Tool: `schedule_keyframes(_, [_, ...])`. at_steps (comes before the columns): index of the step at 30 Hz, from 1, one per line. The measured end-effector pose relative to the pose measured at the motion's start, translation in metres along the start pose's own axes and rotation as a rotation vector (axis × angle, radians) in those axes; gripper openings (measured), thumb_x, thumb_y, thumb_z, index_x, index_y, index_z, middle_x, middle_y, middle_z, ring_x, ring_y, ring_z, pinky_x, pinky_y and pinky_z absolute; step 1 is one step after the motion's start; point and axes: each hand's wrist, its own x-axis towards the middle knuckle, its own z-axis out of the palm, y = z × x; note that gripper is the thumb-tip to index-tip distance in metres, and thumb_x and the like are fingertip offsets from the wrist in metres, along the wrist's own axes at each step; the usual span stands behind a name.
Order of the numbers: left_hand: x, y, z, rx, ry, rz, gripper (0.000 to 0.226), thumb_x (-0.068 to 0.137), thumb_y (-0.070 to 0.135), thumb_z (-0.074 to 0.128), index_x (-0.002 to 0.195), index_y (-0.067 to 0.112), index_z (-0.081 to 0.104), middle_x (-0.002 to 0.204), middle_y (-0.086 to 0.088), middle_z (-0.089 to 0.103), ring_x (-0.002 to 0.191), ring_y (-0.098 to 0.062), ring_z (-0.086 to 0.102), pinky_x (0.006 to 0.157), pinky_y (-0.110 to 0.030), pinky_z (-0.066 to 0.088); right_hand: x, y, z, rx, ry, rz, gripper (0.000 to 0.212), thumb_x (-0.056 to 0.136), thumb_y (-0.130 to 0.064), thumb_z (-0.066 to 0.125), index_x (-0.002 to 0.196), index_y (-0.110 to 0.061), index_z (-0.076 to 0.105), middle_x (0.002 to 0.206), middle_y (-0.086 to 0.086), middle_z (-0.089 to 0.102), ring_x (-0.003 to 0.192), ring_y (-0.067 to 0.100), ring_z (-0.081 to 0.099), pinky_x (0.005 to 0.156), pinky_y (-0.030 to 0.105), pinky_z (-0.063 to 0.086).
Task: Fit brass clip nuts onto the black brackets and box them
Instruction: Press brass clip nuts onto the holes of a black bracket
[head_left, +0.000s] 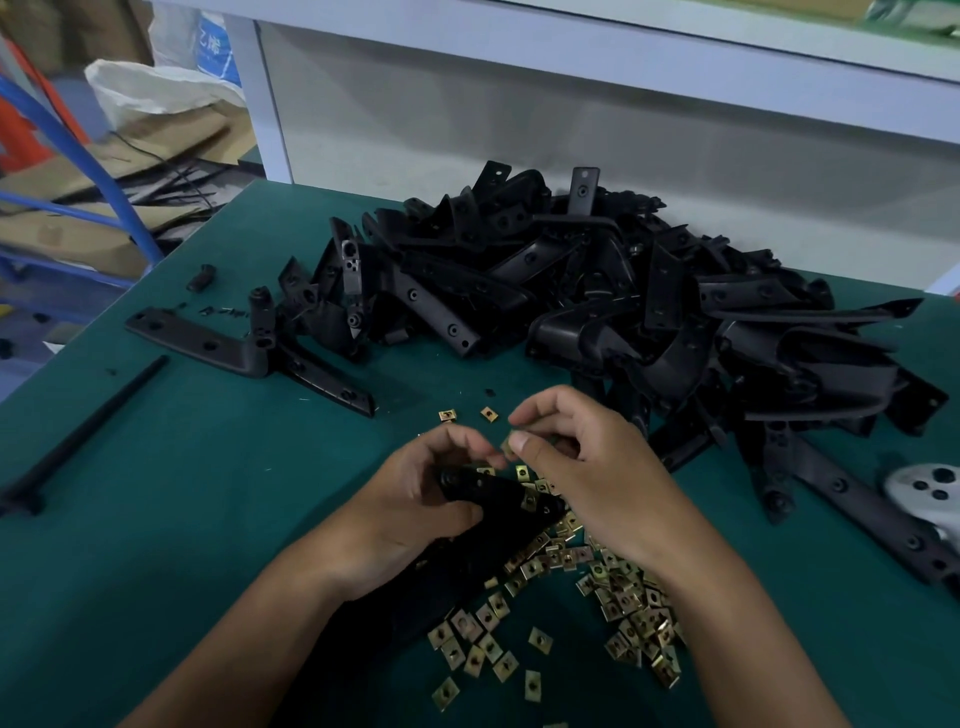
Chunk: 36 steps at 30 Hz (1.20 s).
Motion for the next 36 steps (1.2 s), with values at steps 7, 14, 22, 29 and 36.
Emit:
schedule_keyframes(7, [0.0034, 0.0043, 0.0041, 0.023, 0.177, -0.013, 0.035, 0.066, 0.008, 0.089, 0.092, 0.026, 0.072, 0.083, -0.005, 0.068, 0.07, -0.015, 0.069, 0.069, -0.022, 0.057, -0.0021, -0.0026, -0.0006, 0.035, -0.031, -0.009, 0.002, 0.095, -0.038, 0.066, 0.096, -0.04, 0.067, 0.099, -0.029, 0.068, 0.087, 0.016, 0.066, 0.083, 0.039, 0.056])
schedule_keyframes(14, [0.002, 0.0074, 0.0081, 0.015, 0.177, 0.02, 0.031, 0.062, 0.012, 0.09, 0.083, 0.025, 0.072, 0.08, -0.006, 0.072, 0.072, -0.018, 0.073, 0.07, -0.024, 0.059, -0.0004, -0.0015, -0.0013, 0.084, -0.028, -0.004, 0.004, 0.095, -0.038, 0.066, 0.096, -0.039, 0.07, 0.099, -0.024, 0.071, 0.09, 0.002, 0.067, 0.084, 0.034, 0.056])
schedule_keyframes(22, [0.0017, 0.0067, 0.0084, 0.002, 0.178, 0.033, 0.031, 0.068, 0.007, 0.09, 0.088, 0.024, 0.072, 0.079, -0.006, 0.072, 0.07, -0.019, 0.074, 0.069, -0.023, 0.059, -0.0004, -0.0026, -0.0024, 0.083, -0.005, -0.044, 0.005, 0.094, -0.034, 0.07, 0.094, -0.035, 0.075, 0.093, -0.022, 0.073, 0.09, -0.002, 0.067, 0.086, 0.038, 0.056])
schedule_keyframes(29, [0.0021, 0.006, 0.0061, 0.011, 0.18, 0.036, 0.028, 0.073, -0.001, 0.079, 0.091, 0.018, 0.071, 0.08, -0.005, 0.072, 0.07, -0.019, 0.074, 0.069, -0.024, 0.06, -0.0013, -0.001, -0.0065, 0.076, -0.014, -0.031, 0.005, 0.093, -0.035, 0.071, 0.093, -0.037, 0.075, 0.092, -0.021, 0.073, 0.087, 0.001, 0.068, 0.086, 0.041, 0.057])
schedule_keyframes(36, [0.0027, 0.0064, 0.008, 0.065, 0.178, 0.042, 0.029, 0.069, 0.002, 0.085, 0.086, 0.023, 0.072, 0.083, -0.006, 0.072, 0.073, -0.02, 0.073, 0.072, -0.026, 0.06, -0.0006, -0.0003, -0.002, 0.07, 0.011, 0.0, 0.003, 0.091, -0.037, 0.073, 0.091, -0.035, 0.076, 0.093, -0.021, 0.073, 0.091, -0.003, 0.067, 0.085, 0.03, 0.054])
